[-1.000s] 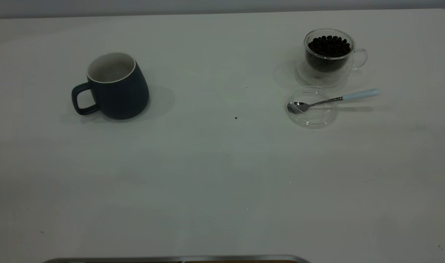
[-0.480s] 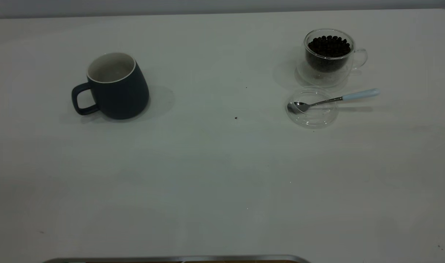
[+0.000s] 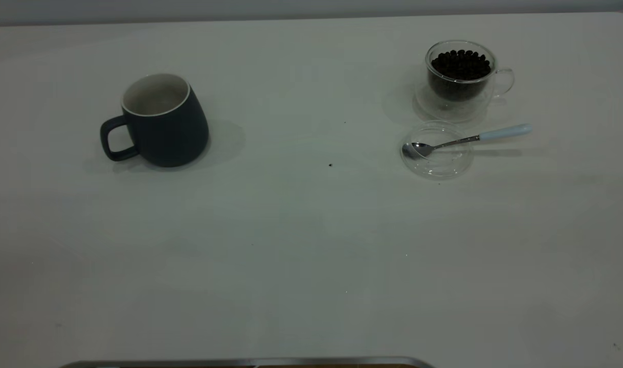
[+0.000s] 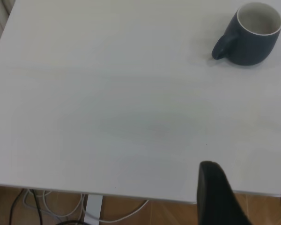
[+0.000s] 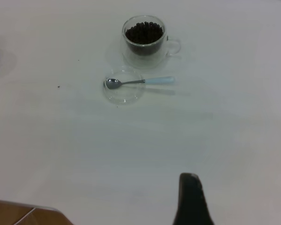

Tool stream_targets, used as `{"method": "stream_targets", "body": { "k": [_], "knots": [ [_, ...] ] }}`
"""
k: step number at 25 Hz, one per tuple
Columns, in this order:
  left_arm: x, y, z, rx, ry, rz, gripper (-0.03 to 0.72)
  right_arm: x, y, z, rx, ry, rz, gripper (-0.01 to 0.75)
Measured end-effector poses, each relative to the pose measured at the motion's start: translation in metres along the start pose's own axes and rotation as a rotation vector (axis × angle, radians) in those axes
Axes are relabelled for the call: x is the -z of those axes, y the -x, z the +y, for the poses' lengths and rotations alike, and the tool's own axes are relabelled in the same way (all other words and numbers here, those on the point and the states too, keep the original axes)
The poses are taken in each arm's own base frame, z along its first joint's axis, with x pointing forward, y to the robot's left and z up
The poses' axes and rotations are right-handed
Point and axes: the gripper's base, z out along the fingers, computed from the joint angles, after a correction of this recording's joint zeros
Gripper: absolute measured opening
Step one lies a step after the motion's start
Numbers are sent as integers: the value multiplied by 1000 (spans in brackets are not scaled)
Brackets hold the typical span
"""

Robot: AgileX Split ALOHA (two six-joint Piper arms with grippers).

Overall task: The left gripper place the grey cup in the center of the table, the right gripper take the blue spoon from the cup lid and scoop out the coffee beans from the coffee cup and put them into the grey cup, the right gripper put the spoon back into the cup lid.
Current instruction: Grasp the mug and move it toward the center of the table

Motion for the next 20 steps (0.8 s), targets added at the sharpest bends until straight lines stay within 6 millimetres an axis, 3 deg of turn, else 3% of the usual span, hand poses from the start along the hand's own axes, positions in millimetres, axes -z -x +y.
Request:
{"method": "stream_targets", "body": {
  "k": [6, 10, 14, 20],
  "knots": [
    [-2, 2, 0, 21, 0, 9, 408, 0, 0, 0, 0, 0, 0, 562],
    [-18, 17, 0, 71, 42, 157, 408, 0, 0, 0, 0, 0, 0, 562],
    [-49, 45, -2, 82, 84, 284, 408, 0, 0, 0, 0, 0, 0, 562],
    [-119, 89, -9, 38, 86, 333, 408, 0, 0, 0, 0, 0, 0, 562]
  ]
}}
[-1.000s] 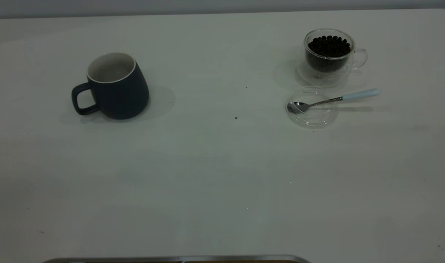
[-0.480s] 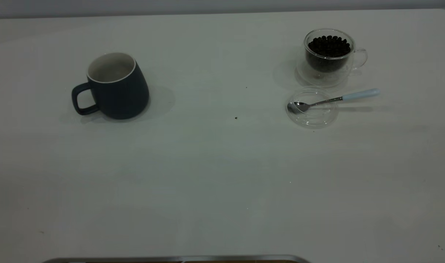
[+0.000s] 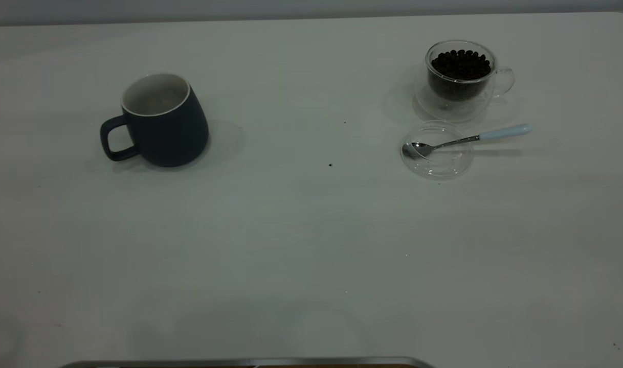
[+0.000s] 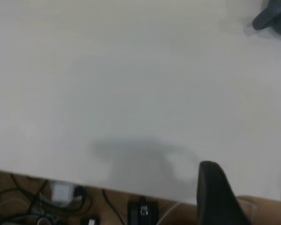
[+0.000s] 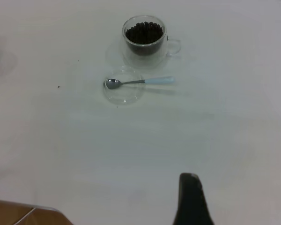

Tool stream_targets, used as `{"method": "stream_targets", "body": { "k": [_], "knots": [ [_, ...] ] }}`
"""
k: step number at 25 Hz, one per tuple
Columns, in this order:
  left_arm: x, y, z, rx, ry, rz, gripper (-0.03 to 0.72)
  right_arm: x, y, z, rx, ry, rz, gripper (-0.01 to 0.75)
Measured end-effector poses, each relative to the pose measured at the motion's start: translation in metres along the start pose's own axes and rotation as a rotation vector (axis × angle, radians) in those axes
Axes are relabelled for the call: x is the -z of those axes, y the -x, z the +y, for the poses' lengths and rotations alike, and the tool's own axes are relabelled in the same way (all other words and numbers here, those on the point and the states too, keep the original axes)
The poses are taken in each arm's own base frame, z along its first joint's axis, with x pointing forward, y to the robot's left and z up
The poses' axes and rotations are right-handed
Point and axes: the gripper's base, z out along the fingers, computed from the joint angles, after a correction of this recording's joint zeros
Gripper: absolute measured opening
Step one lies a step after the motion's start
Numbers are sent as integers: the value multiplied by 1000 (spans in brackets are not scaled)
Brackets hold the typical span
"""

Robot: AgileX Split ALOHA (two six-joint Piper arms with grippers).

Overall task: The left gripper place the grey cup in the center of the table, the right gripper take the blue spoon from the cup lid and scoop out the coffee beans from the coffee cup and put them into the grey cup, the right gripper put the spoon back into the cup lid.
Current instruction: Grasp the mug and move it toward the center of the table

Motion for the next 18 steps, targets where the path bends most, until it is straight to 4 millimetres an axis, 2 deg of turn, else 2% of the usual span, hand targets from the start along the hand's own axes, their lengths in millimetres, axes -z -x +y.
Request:
{"method": "stream_targets", "body": {
  "k": [5, 11, 18],
  "knots": [
    [-44, 50, -12, -84, 8, 93, 416, 0, 0, 0, 0, 0, 0, 562],
    [-82, 109, -24, -159, 12, 159, 469, 0, 0, 0, 0, 0, 0, 562],
    [-139, 152, -36, -306, 8, 271, 475, 0, 0, 0, 0, 0, 0, 562]
  ]
}}
